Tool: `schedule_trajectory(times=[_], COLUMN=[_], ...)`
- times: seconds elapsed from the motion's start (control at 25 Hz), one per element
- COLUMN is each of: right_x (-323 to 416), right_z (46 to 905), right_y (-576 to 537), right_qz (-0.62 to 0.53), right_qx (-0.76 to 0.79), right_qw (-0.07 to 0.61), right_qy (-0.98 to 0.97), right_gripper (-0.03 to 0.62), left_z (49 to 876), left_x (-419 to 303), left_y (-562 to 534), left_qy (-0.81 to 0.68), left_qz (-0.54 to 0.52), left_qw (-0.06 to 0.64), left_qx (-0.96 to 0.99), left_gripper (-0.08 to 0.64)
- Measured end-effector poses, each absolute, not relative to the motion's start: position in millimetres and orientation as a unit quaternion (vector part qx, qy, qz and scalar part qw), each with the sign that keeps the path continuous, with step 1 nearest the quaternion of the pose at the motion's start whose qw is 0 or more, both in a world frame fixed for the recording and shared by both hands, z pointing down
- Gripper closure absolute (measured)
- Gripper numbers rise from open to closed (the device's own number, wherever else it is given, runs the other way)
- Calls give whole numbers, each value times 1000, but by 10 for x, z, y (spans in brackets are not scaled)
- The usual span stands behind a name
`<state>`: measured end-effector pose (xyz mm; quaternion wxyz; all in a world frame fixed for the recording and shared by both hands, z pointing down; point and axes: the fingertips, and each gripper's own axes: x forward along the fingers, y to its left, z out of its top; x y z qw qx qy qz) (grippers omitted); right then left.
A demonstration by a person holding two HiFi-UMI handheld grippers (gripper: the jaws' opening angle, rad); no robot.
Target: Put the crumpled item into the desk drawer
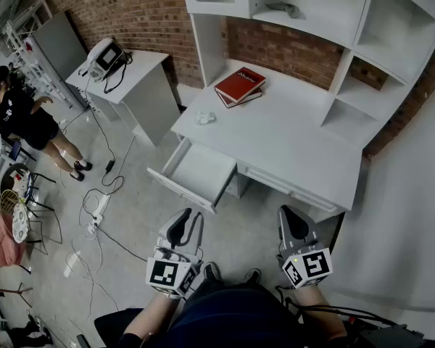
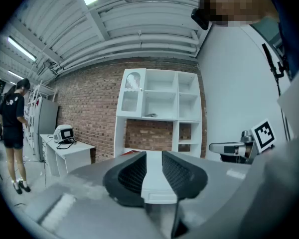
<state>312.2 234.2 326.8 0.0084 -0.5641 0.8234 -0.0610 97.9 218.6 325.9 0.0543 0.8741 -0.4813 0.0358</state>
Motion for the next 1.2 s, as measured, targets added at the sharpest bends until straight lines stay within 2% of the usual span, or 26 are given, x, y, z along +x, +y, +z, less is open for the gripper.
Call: schedule_trajectory(times=[0.24,0.56,0.68,0.8,1.2], right_x=[2818,2890,2981,3067,3163], right_z=[3233,3287,3286,3271,3460], right_y=[2319,2205,2130,2044,1748], right_qz=[-60,-61,-54,-44,-62], right_qx=[-566,-581,-578,-568,-546], right_qw=[12,14,11,11,-1], right_qy=[822,811,814,822,836], right_gripper=[591,589,520,492,495], left_z=[3269,3238,3250,3221,3410], left_x=[632,556,567,629,590], left_y=[2147,2062,2032,2049,2012], left_qy=[-485,-496,-508,-524,-556], left_qz=[33,36,38,36,50], left_qw=[61,52,48,50,69], left_qx=[872,866,859,850,827], left_gripper=[453,453,453,453,453])
